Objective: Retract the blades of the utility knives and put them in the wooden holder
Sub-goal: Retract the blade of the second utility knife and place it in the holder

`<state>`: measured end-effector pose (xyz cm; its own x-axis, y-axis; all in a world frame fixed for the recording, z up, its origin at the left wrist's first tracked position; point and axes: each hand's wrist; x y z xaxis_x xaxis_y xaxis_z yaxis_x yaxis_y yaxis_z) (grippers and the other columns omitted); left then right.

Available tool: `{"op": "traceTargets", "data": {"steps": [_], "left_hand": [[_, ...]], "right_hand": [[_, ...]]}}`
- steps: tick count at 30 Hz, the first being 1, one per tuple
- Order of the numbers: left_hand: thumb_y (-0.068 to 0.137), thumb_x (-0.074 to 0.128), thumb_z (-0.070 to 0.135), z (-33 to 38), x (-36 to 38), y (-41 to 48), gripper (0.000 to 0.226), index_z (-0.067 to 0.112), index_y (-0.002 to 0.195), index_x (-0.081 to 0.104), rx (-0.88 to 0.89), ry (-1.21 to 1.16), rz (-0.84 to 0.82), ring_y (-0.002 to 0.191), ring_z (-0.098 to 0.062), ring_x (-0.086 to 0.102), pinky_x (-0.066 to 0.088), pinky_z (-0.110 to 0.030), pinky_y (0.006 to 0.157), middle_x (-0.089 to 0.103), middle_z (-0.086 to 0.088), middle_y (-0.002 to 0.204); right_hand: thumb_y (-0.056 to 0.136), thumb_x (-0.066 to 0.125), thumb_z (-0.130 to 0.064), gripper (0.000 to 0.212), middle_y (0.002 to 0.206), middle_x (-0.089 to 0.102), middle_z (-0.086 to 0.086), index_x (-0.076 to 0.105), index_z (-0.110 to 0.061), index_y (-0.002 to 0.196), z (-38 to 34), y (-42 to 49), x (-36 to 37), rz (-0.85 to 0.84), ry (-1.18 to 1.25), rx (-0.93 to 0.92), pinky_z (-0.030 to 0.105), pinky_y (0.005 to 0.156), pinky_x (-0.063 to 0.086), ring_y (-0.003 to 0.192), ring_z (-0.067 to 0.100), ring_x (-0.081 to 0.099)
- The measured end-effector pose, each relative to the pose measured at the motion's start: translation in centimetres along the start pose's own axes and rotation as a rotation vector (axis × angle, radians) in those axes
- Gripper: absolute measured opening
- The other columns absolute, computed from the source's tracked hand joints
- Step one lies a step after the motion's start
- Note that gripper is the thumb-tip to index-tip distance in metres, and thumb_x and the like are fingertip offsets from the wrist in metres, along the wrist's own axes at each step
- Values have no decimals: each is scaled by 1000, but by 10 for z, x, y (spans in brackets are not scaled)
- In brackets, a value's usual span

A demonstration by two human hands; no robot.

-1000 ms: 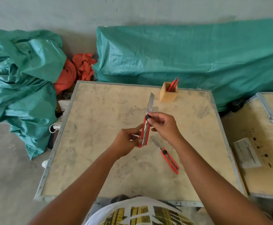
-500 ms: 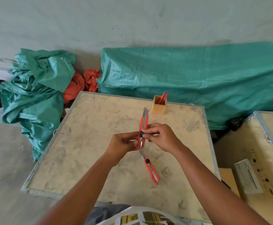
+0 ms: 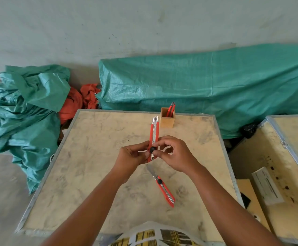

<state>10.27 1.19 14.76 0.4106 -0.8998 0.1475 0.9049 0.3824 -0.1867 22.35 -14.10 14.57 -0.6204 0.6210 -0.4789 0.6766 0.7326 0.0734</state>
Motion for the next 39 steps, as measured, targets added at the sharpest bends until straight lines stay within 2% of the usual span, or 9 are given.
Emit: {"op": "traceTargets", "data": {"steps": [4, 8, 13, 19, 23, 26, 33, 36, 39], "left_hand": [[87, 62, -13, 1, 1, 10, 38, 3, 120, 69, 2, -10, -14, 96, -32, 74, 60, -38, 86, 76, -11, 112], [87, 60, -15, 0, 5, 17, 40, 8, 118, 71, -7, -35, -7, 92, -28, 74, 60, -38, 86, 77, -10, 109], [87, 61, -12, 2, 9, 19, 39, 4, 122, 68, 3, -29, -6, 96, -29, 74, 60, -35, 84, 76, -9, 112], [88, 60, -13, -1, 17, 14, 38, 1, 122, 67, -9, -54, 6, 93, -26, 74, 60, -32, 80, 76, -12, 111], [88, 60, -12, -2, 22, 13, 37, 0, 123, 66, -9, -60, -9, 97, -28, 74, 60, -32, 82, 75, -14, 113], [87, 61, -12, -5, 25, 16, 37, -3, 123, 64, -22, -57, -4, 100, -33, 73, 61, -34, 83, 73, -19, 115], [87, 61, -14, -6, 31, 26, 39, 1, 123, 66, -24, 13, -34, 99, -34, 73, 59, -41, 89, 74, -15, 114], [87, 61, -14, -4, 34, 38, 39, 5, 121, 69, -13, 84, -29, 97, -30, 74, 60, -38, 87, 76, -10, 112], [88, 60, -13, 0, 38, 57, 40, 13, 117, 72, -1, 173, -16, 93, -24, 76, 61, -35, 85, 77, -3, 109]], "right_hand": [[80, 85, -25, 21, 104, 71, -11, 71, -24, 95, 1, 5, -3, 42, -27, 27, 23, 76, 57, 94, 8, 66], [84, 81, -20, 29, 110, 71, -15, 75, -32, 110, 2, 10, -15, -30, 7, 28, 16, 76, 55, 93, 7, 67], [79, 85, -25, 18, 100, 73, -13, 76, -27, 95, 1, 12, -16, 38, -1, 20, 31, 75, 60, 90, 11, 68], [84, 81, -21, 26, 105, 72, -14, 77, -29, 109, 7, 7, -22, -46, 6, 16, 21, 75, 57, 90, 9, 67], [81, 84, -25, 21, 102, 73, -9, 76, -23, 99, 11, 0, -22, 47, 30, 19, 28, 74, 59, 89, 12, 68], [79, 86, -29, 23, 99, 73, -9, 72, -22, 96, 13, -5, -20, 87, 40, 43, 24, 71, 59, 86, 11, 68], [94, 71, -21, 26, 113, 75, -10, 73, -26, 119, 19, 1, -30, 101, 158, 83, 27, 88, 61, 98, 6, 72], [93, 71, -15, 31, 121, 73, -3, 73, -26, 122, 25, 14, -35, 139, 151, 110, 34, 85, 64, 99, 11, 73], [92, 73, -11, 36, 123, 72, -3, 72, -27, 123, 30, 33, -43, 153, 136, 127, 33, 82, 64, 91, 11, 74]]}}
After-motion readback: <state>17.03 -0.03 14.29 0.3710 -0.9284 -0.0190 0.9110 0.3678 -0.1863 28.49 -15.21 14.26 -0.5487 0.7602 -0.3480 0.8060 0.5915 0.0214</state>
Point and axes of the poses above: each hand's wrist, its own y-axis towards the middle knuckle, its own x-axis out of the palm, z = x × y
